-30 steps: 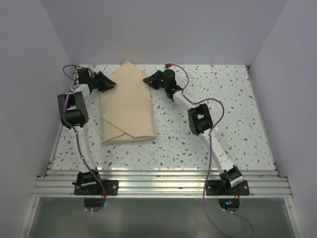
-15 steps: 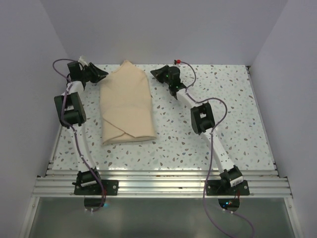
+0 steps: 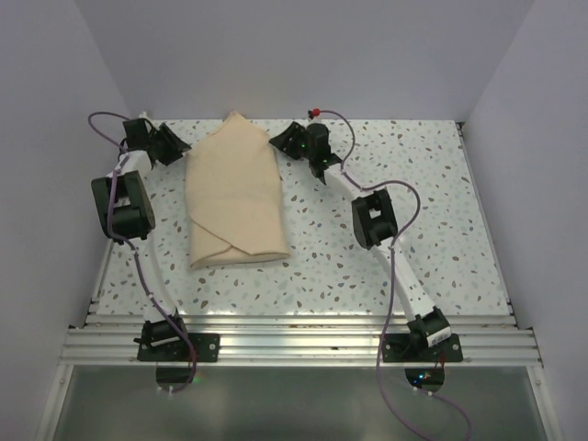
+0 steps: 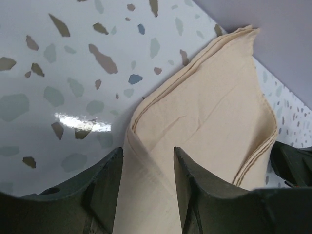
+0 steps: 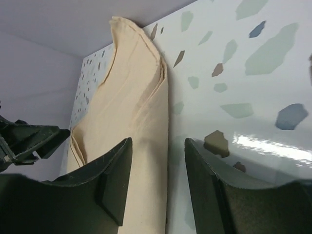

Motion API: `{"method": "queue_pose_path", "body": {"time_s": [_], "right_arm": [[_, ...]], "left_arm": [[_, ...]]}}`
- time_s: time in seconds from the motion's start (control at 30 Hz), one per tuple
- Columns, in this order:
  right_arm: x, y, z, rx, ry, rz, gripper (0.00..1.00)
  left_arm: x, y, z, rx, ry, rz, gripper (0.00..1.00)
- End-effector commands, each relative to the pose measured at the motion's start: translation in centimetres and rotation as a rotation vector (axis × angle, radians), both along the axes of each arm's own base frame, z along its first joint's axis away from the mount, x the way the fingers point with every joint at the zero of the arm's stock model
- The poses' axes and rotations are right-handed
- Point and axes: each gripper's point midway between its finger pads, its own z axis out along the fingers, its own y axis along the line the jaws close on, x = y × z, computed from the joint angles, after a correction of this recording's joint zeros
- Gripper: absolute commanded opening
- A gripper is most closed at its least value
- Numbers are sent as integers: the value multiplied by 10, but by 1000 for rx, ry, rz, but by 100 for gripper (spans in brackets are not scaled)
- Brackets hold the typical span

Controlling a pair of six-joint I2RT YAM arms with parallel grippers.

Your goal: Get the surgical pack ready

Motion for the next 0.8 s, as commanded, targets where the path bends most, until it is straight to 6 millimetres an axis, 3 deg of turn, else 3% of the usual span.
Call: {"method": "queue_pose_path", "body": {"time_s": [0.0,0.17,0.47,0.77], "right_arm": [[-20,30,11,-73,-44,78,52],[-18,33,-1,-102,-50,43,55],[0,17,-11,-120,-62,-63,57],[-4,23,-23,-105,-51,-50,49]], "left_arm": [[-11,7,-4,104,43,36,50],[-11,13,-13,168,73,66,50],[-8,7,-36,119,101,75,50],[0,2,-37,83,90,75,47]]}}
